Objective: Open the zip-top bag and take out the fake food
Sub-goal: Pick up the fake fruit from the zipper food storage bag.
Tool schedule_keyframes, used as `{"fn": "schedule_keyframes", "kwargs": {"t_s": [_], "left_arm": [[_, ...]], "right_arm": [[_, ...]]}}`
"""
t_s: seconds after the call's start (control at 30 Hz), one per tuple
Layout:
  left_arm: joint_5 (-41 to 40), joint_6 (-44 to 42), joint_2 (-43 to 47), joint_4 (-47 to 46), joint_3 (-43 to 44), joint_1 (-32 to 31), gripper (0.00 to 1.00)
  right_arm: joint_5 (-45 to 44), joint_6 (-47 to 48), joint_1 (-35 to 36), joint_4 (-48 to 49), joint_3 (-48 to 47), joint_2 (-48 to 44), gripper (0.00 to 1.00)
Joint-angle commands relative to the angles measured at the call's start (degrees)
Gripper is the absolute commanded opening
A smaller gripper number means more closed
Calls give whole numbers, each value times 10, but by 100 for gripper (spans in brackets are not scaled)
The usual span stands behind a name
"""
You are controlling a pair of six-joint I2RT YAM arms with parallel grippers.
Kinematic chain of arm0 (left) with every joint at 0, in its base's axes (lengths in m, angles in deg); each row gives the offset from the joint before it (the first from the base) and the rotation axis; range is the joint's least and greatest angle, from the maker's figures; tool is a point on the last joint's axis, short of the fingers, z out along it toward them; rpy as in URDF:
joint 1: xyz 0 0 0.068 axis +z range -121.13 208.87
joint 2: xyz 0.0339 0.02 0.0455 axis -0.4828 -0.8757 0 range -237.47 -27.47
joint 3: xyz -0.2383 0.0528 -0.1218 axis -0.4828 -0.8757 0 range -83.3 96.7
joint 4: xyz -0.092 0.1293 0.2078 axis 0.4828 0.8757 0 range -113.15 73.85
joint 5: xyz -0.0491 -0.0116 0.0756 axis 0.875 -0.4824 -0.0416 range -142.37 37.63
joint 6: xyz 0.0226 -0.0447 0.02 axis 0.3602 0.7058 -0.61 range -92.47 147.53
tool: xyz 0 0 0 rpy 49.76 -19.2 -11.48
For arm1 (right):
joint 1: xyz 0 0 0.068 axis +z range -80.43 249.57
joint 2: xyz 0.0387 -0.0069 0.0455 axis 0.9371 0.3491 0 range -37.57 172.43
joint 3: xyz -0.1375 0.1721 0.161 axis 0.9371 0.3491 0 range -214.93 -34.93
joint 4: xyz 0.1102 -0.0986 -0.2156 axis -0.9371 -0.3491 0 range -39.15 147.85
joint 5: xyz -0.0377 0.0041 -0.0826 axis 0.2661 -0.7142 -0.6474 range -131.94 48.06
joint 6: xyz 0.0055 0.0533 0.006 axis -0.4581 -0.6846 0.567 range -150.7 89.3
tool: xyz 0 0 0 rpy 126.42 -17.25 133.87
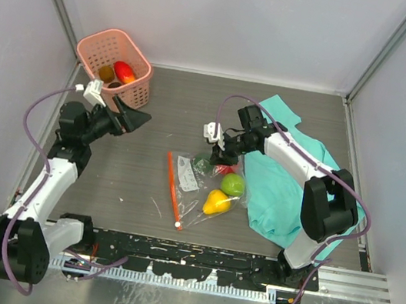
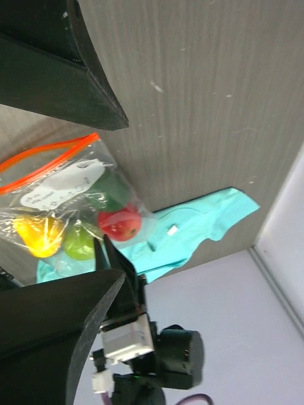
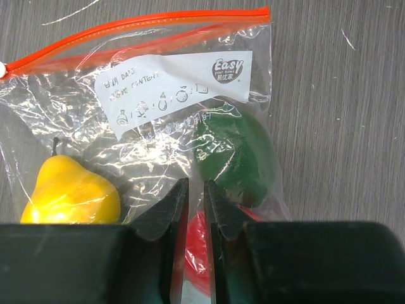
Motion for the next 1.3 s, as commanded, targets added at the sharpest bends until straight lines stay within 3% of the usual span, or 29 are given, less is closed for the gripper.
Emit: {"fn": "schedule_keyframes", "kwargs": {"t_s": [0.0,0.37,0.5,0.6,1.0,1.27], "left_arm": [[32,12,23,-46,-47,-22,89],[-91,-74,5,-32,-151,-165,43],[-124,-98,-11,-30,-173,-193,23],[-118,-97,-36,-58,-195,-198,15],[-78,-104,-179,-210,-213,-245,11],[-86,-122,-189,-246,-222,-272,13]], "right_arm": [[8,8,2,11,-2,-30,23],[12,37,-4,-8,-7,-23,27],[-5,59,-5,-8,-3,-23,27],[-22,79,-5,1,4,-30,27],[-85,175,-3,-29,-55,28,33],[-92,217,5,-64,-125,95,41]]}}
